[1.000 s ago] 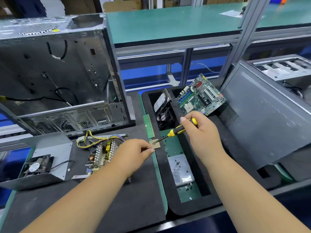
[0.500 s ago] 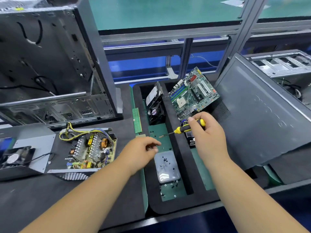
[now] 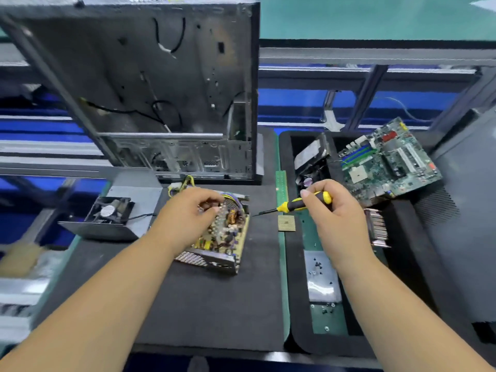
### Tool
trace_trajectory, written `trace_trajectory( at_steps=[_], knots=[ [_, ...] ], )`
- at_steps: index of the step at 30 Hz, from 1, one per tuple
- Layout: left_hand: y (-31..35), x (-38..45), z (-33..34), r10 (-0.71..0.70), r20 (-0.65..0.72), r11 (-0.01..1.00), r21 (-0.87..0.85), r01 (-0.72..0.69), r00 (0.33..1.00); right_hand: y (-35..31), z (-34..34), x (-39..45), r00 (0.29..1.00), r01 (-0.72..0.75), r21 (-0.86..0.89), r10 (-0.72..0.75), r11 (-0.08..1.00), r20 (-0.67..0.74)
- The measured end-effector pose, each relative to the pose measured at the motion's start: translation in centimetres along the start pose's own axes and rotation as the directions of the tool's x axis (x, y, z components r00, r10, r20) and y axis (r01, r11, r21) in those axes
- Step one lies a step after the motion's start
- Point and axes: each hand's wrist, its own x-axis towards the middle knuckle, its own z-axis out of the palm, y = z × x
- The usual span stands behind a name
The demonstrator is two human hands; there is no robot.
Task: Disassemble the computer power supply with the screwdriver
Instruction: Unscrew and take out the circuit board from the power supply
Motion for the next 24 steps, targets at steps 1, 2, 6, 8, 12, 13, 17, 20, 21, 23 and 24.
trace_trajectory(
  at_steps=[1,2,6,8,12,13,17,20,21,23,24],
  knots=[
    [-0.8,0.1,-0.7,0.013,-0.011,1.0,0.021,-0.013,1.0,-0.3,0.7,0.1,1.0,-0.008,0.024,0.008,1.0,0.016],
    [-1.6,0.2,-1.4,0.035,-0.02,0.998,0.058,-0.034,0.999,-0.6,1.4,0.1,0.999,-0.009,0.051,0.007,0.999,0.031],
    [-4.0,1.7,-3.6,0.178,0.019,0.95,0.258,-0.177,0.984,-1.7,4.0,0.0,0.986,0.131,-0.054,-0.124,0.99,0.108],
    [-4.3,2.9,-4.0,0.267,0.108,0.904,0.317,-0.288,0.958,-1.9,5.1,-0.3,0.957,0.257,-0.23,-0.213,0.939,0.199],
    [-4.7,5.7,-3.9,0.312,0.334,0.788,0.433,-0.438,0.89,-2.1,8.2,-1.0,0.894,0.252,-0.372,-0.069,0.893,0.442],
    [-5.0,6.3,-3.9,0.315,0.361,0.765,0.451,-0.46,0.878,-2.1,8.9,-1.1,0.869,0.267,-0.421,-0.027,0.867,0.495],
    [-5.9,7.7,-3.9,0.366,0.391,0.72,0.456,-0.523,0.844,-2.1,11.8,-2.0,0.733,0.435,-0.587,0.11,0.683,0.672],
    [-6.5,7.7,-3.8,0.39,0.403,0.707,0.445,-0.55,0.828,-1.9,13.4,-2.3,0.691,0.543,-0.684,0.204,0.487,0.693],
    [-6.6,7.7,-3.9,0.396,0.411,0.702,0.441,-0.559,0.821,-1.9,13.7,-2.4,0.689,0.564,-0.692,0.206,0.451,0.695],
    [-6.8,7.6,-4.0,0.399,0.432,0.691,0.439,-0.575,0.809,-1.8,13.9,-2.5,0.688,0.581,-0.707,0.219,0.404,0.691],
    [-6.9,7.6,-4.1,0.399,0.442,0.686,0.438,-0.581,0.804,-1.7,13.8,-2.6,0.694,0.582,-0.72,0.232,0.378,0.682]
  ],
)
